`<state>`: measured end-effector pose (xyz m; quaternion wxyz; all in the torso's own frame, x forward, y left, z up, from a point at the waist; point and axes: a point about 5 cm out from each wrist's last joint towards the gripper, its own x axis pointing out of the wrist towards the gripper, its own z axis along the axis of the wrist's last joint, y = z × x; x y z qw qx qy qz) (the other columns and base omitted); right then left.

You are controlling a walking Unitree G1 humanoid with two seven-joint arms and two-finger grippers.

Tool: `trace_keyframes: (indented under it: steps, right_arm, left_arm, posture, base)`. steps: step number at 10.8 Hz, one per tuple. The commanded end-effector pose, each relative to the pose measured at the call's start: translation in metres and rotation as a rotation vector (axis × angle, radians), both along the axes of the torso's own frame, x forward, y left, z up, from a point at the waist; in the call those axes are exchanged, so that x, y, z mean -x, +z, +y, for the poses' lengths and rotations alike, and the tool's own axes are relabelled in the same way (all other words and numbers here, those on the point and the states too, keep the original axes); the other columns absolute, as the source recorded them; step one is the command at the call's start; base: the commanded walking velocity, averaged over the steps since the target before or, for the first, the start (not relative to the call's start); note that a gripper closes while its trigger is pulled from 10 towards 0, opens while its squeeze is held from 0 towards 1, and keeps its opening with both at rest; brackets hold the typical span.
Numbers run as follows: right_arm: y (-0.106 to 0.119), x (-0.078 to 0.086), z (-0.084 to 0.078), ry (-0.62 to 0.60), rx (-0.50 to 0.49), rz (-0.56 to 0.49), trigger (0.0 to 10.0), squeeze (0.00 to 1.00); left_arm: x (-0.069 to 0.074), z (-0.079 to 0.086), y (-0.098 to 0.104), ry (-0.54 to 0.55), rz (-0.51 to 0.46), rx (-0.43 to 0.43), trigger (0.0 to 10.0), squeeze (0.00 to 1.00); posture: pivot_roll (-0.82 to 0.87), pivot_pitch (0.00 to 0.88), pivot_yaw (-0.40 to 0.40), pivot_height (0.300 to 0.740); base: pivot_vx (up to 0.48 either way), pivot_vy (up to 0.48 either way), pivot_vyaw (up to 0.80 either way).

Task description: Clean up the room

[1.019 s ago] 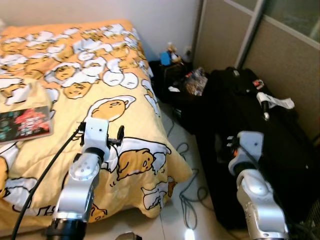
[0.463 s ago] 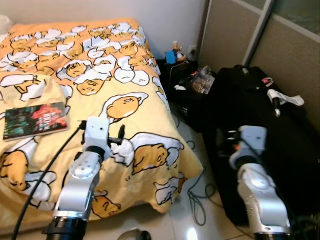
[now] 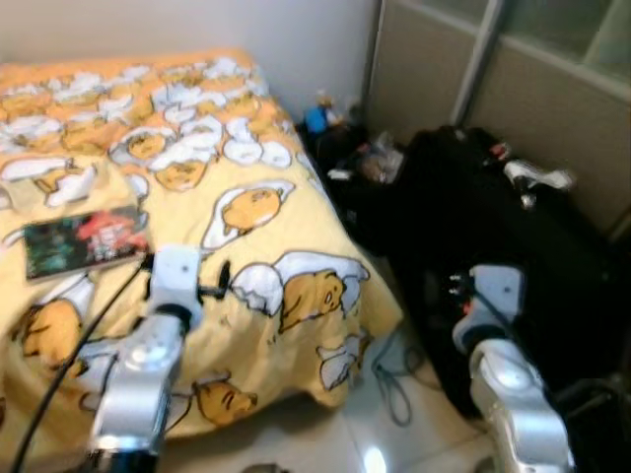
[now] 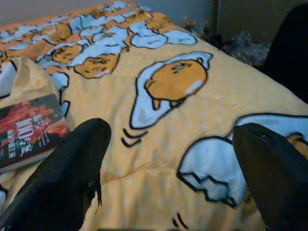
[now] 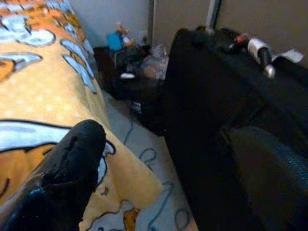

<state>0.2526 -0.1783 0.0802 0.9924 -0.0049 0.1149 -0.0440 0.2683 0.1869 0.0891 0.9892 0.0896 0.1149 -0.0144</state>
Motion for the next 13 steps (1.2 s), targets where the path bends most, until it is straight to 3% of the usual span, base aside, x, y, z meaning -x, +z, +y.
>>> trace_keyframes:
  steps: [1, 4, 6, 7, 9, 13]
  right_arm:
    - [0.005, 0.0, -0.007, -0.026, 0.011, -0.017, 10.0, 0.0]
    - [0.001, 0.005, -0.005, -0.024, -0.047, 0.027, 10.0, 0.0]
    - [0.003, 0.005, -0.014, -0.059, -0.004, 0.034, 10.0, 0.0]
    - [0.003, 0.004, -0.021, -0.132, -0.003, 0.026, 10.0, 0.0]
    - [-0.002, 0.009, -0.008, -0.066, -0.004, 0.052, 10.0, 0.0]
    - [0.0, 0.007, -0.004, -0.052, -0.011, 0.039, 10.0, 0.0]
  left_arm:
    - [-0.001, -0.007, 0.006, -0.019, -0.019, -0.002, 10.0, 0.0]
    - [0.0, -0.006, 0.007, -0.01, -0.02, -0.005, 10.0, 0.0]
    - [0.001, -0.006, 0.008, -0.006, -0.023, -0.001, 10.0, 0.0]
    - [0.003, -0.005, 0.005, -0.012, -0.015, -0.014, 10.0, 0.0]
    - [0.006, -0.002, 0.004, -0.004, -0.009, -0.023, 10.0, 0.0]
    - [0.004, 0.0, 0.007, -0.005, -0.015, -0.015, 10.0, 0.0]
  posture:
    - [-0.03, 0.0, 0.027, 0.74]
    - [-0.04, 0.0, 0.025, 0.74]
    - [-0.04, 0.0, 0.01, 0.74]
    - [-0.04, 0.0, 0.011, 0.74]
    - [-0.02, 0.0, 0.015, 0.74]
    - [-0.02, 0.0, 0.02, 0.74]
  base:
    - [0.0, 0.277, 0.0]
    - [0.0, 0.277, -0.24]
    - [0.0, 0.277, -0.4]
    - [0.0, 0.281, 0.0]
    - [0.0, 0.291, 0.0]
    - [0.0, 0.295, 0.0]
